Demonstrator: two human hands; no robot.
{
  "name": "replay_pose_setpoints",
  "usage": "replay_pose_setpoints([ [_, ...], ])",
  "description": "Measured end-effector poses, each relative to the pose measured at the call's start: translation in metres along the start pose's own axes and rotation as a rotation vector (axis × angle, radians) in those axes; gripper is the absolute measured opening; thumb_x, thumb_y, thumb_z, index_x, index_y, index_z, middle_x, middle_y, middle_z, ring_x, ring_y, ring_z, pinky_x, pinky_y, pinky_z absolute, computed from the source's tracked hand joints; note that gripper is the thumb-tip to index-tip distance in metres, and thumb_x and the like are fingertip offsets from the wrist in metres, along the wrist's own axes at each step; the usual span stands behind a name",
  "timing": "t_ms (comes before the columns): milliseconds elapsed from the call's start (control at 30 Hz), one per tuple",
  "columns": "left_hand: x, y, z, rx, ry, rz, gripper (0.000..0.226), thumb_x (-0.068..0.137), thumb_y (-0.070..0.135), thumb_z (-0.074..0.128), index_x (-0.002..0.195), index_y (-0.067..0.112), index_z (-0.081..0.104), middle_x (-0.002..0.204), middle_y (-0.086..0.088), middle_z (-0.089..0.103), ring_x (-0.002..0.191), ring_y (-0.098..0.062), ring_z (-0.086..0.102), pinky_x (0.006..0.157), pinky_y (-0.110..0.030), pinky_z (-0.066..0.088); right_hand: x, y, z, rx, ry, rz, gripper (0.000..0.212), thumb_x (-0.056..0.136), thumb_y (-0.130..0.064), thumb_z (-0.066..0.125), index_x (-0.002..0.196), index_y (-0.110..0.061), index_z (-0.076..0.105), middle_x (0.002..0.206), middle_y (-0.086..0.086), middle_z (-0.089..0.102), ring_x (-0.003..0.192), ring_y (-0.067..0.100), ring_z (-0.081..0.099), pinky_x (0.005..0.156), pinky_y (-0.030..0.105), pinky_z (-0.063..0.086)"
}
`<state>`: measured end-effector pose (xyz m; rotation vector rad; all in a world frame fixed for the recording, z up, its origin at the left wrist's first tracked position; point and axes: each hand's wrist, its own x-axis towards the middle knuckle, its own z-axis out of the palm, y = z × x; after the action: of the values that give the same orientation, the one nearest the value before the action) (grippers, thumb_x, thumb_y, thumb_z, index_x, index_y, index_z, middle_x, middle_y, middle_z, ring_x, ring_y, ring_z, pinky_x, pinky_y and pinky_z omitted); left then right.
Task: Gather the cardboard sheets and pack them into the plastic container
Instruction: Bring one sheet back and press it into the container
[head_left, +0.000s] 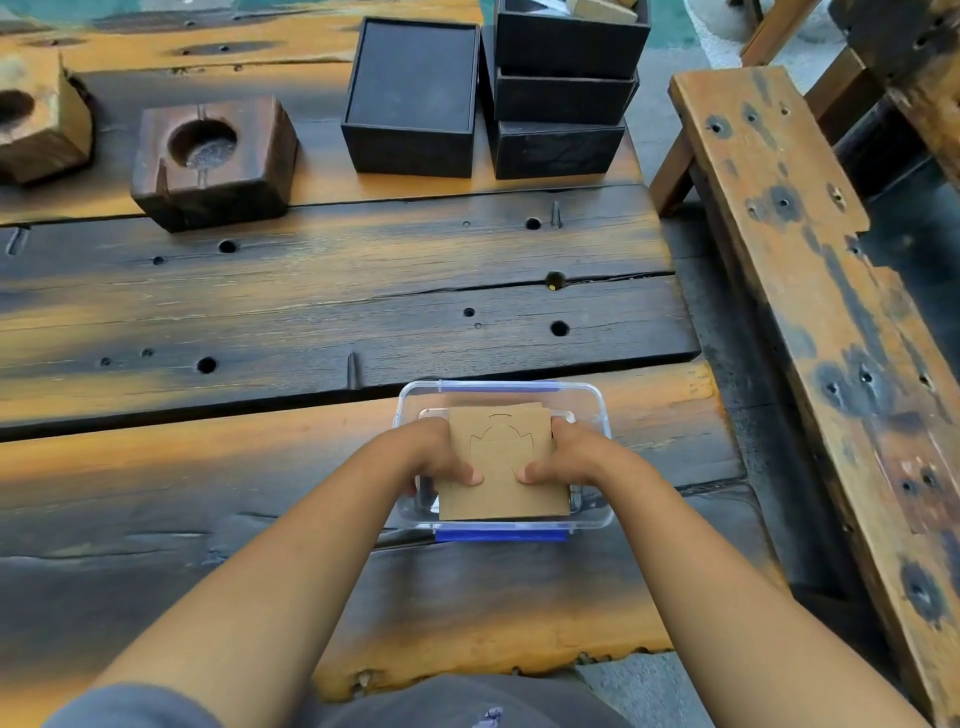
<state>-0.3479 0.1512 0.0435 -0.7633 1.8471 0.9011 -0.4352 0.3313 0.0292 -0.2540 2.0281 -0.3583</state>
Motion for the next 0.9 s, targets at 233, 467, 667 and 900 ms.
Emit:
replay_pose_setpoints([
  [233,0.004,0.002,-0.007,-0.023,-0.116,-0.081,0.079,0.077,0.037,0.081,0.140,0.007,0.043,0.137,-0.019,0.054,0.122,-0.041,0.055,0.092,-0.053,0.055,0.011,-0.002,-0.005,-0.014,-0.087,0.008,0.088,0.067,-0.046,0.084,0.140,-0.026,0.041,0.139,0.000,0.052,0.118,0.021,0.055,0.091,0.032,0.044],
  [467,0.004,0.002,-0.011,-0.083,-0.173,-0.101,0.080,0.075,0.030,0.084,0.142,0.012,0.044,0.141,-0.017,0.050,0.128,-0.039,0.051,0.092,-0.054,0.055,0.013,-0.002,-0.009,0.019,-0.143,0.021,0.086,0.067,-0.043,0.085,0.140,-0.028,0.041,0.135,-0.002,0.055,0.119,0.022,0.055,0.099,0.036,0.044],
  [667,0.002,0.001,-0.015,-0.138,-0.173,-0.071,0.078,0.073,0.026,0.085,0.139,0.017,0.044,0.142,-0.012,0.049,0.131,-0.038,0.047,0.088,-0.054,0.057,0.013,0.003,-0.010,0.084,-0.201,-0.020,0.068,0.074,-0.035,0.082,0.134,-0.027,0.052,0.135,-0.003,0.057,0.117,0.019,0.055,0.096,0.032,0.044],
  [900,0.002,0.003,-0.013,-0.137,-0.167,-0.055,0.084,0.072,0.025,0.087,0.141,0.022,0.039,0.141,-0.010,0.050,0.128,-0.037,0.050,0.090,-0.054,0.056,0.015,0.007,-0.004,0.002,-0.139,-0.009,0.084,0.066,-0.051,0.082,0.138,-0.030,0.045,0.141,-0.001,0.050,0.122,0.021,0.052,0.101,0.034,0.043],
])
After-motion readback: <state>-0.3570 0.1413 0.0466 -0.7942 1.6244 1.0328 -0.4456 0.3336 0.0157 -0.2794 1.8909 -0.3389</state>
